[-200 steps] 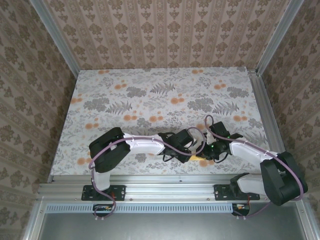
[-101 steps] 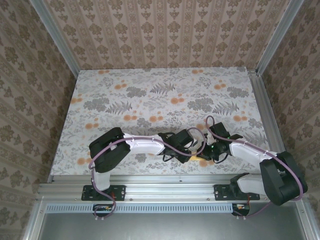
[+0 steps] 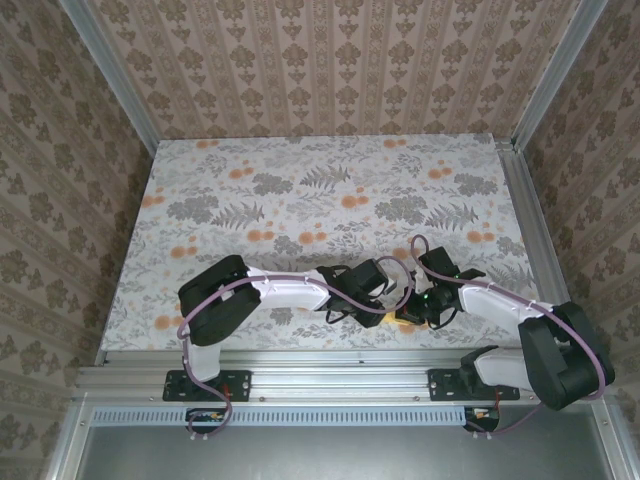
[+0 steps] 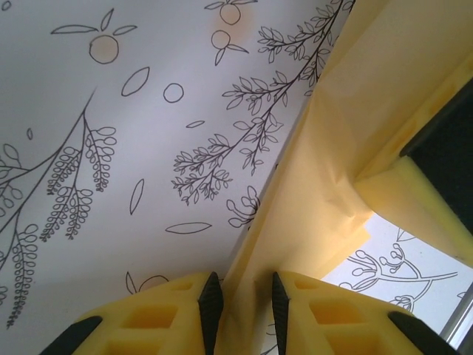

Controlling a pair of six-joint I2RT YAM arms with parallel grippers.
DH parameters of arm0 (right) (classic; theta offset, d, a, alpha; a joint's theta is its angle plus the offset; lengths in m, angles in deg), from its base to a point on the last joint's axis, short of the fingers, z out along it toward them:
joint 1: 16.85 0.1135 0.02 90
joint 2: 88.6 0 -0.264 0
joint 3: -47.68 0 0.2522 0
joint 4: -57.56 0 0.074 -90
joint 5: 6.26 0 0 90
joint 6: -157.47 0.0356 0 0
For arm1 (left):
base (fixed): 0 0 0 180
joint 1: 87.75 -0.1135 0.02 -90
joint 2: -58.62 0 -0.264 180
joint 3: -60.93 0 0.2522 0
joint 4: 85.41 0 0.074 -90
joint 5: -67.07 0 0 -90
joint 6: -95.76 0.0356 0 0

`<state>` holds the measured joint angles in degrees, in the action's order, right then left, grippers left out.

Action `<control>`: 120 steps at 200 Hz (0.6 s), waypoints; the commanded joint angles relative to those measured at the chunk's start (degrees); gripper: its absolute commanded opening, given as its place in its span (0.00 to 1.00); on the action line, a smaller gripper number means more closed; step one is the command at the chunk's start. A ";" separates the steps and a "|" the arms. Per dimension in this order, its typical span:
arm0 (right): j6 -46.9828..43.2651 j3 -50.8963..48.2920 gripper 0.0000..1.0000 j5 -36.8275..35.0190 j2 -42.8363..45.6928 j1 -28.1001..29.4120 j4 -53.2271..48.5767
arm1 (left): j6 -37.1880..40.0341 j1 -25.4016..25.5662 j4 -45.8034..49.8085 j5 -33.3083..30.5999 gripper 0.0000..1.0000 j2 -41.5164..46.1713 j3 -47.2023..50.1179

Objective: Fold a paper plane with a square sheet of paper (pick it up from the middle)
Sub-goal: Fold the wing for the fifth time at the center of the table.

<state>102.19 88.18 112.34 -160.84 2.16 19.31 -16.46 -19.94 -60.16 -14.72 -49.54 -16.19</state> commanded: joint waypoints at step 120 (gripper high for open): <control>-0.43 -0.20 0.00 -4.58 -2.38 1.39 -4.42 | -0.82 -1.34 2.85 2.79 0.38 5.93 -1.18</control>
<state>102.14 88.38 111.21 -162.07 2.90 19.29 -16.50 -20.31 -58.72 -12.62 -47.40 -16.21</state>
